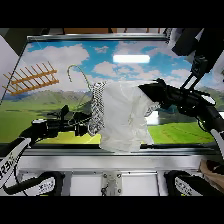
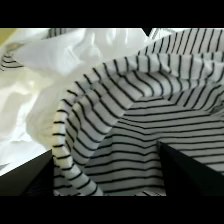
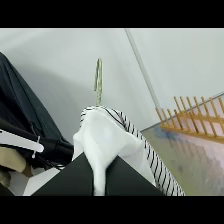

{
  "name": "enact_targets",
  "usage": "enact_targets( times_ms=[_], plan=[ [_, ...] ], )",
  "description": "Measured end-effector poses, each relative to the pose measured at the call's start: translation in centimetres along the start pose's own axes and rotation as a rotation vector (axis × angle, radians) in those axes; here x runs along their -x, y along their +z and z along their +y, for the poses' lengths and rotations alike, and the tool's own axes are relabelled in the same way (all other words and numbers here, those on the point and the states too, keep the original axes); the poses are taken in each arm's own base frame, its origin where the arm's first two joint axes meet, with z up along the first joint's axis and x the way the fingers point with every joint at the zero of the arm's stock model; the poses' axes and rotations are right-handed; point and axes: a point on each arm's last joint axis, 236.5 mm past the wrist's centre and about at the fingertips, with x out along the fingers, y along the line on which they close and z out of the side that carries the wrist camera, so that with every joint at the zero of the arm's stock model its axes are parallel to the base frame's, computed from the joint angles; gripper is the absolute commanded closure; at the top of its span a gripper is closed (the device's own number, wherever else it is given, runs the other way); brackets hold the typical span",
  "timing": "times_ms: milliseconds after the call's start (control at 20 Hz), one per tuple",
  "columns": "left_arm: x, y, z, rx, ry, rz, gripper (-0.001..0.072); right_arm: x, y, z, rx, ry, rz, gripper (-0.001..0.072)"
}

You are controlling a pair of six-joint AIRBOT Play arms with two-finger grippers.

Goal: Fold the clothes and pants, and hang the long-sleeved shirts on hangers.

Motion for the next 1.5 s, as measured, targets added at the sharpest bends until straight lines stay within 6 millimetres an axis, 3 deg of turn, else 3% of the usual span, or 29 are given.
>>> enact_targets(
  times_ms=[100, 150, 200, 300, 550, 850, 1100, 1500],
  plan=[
    [-0.7, -0.5, -0.4, -0.022, 0.002, 0.023, 0.0082, 0.0, 0.0, 0.0, 0.000, 0.000, 0.000, 0.0703],
    [-0.9, -0.7, -0.5, -0.029, 0.004, 0.032, 0.0132, 0.0, 0.0, 0.0, 0.000, 0.000, 0.000, 0.0703],
    [-1.1, -0.9, -0.5, -0.033, 0.006, 0.039, 0.0342, 0.0, 0.0, 0.0, 0.000, 0.000, 0.000, 0.0703],
    [-1.3, -1.1, -0.7, -0.041, 0.003, 0.048, 0.0692, 0.0, 0.0, 0.0, 0.000, -0.001, 0.000, 0.0703],
    [-0.8, -0.4, -0.9, -0.045, -0.006, 0.027, 0.0697, 0.0, 0.0, 0.0, 0.003, -0.002, 0.002, 0.0704],
    [3.1, 1.9, -1.2, -0.069, 0.004, -0.091, 0.0697, -0.2, 1.0, 1.0, 0.050, -0.022, -0.005, 0.0704],
    [5.9, 1.6, -0.8, -0.130, 0.101, -0.154, 0.0697, -0.3, 1.9, 1.7, 0.064, -0.036, -0.020, 0.0704],
    [6.8, 1.1, -1.4, -0.180, 0.133, -0.184, 0.0697, -0.2, 4.5, 2.2, 0.053, -0.032, -0.121, 0.0704]
  ],
)
